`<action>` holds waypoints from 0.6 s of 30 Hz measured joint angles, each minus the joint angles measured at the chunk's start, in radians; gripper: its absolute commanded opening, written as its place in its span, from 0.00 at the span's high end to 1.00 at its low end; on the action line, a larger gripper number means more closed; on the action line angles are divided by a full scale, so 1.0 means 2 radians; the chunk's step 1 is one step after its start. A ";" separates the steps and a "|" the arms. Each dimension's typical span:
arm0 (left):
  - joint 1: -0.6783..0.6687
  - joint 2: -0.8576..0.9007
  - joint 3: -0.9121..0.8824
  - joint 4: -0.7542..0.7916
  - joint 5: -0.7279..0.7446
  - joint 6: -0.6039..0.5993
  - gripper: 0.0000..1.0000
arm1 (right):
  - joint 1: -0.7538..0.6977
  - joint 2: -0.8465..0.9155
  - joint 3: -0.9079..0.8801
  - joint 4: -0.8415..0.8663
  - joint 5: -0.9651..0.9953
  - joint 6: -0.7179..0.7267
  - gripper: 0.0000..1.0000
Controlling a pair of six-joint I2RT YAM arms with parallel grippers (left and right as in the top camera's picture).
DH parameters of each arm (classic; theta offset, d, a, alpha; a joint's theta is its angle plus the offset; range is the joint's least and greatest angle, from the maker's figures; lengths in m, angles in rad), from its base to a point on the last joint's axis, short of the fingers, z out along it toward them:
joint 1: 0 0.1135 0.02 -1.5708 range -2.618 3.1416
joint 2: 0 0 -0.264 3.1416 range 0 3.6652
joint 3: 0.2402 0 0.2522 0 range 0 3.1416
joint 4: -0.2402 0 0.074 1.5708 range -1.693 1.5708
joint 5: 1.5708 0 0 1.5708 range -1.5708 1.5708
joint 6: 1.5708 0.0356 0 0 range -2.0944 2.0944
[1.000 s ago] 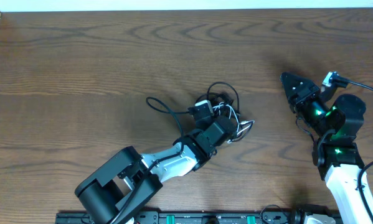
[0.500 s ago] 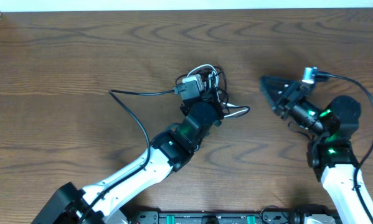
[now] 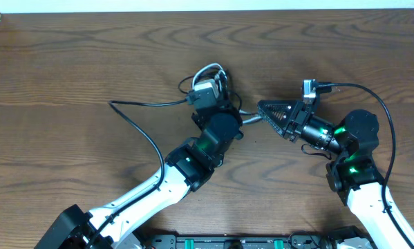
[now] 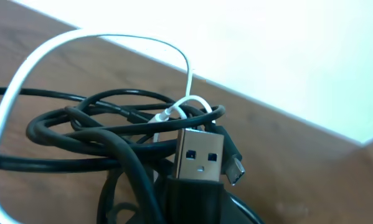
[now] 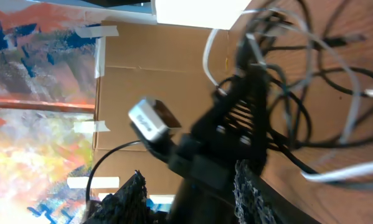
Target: Untangle cables
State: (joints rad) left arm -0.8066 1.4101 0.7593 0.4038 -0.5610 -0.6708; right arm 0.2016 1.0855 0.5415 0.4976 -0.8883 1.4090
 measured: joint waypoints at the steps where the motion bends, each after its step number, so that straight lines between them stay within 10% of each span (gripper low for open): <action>1: 0.000 -0.001 0.000 0.012 -0.006 0.001 0.92 | 0.000 0.000 0.000 -0.004 0.001 0.000 0.57; 18: -0.034 -0.075 0.000 0.047 -0.026 0.007 0.92 | 0.000 0.000 0.000 -0.014 0.014 0.000 0.57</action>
State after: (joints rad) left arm -0.8738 1.2602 0.7593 0.4984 -0.6121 -0.6563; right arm 0.2016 1.0855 0.5415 0.4690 -0.8608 1.4090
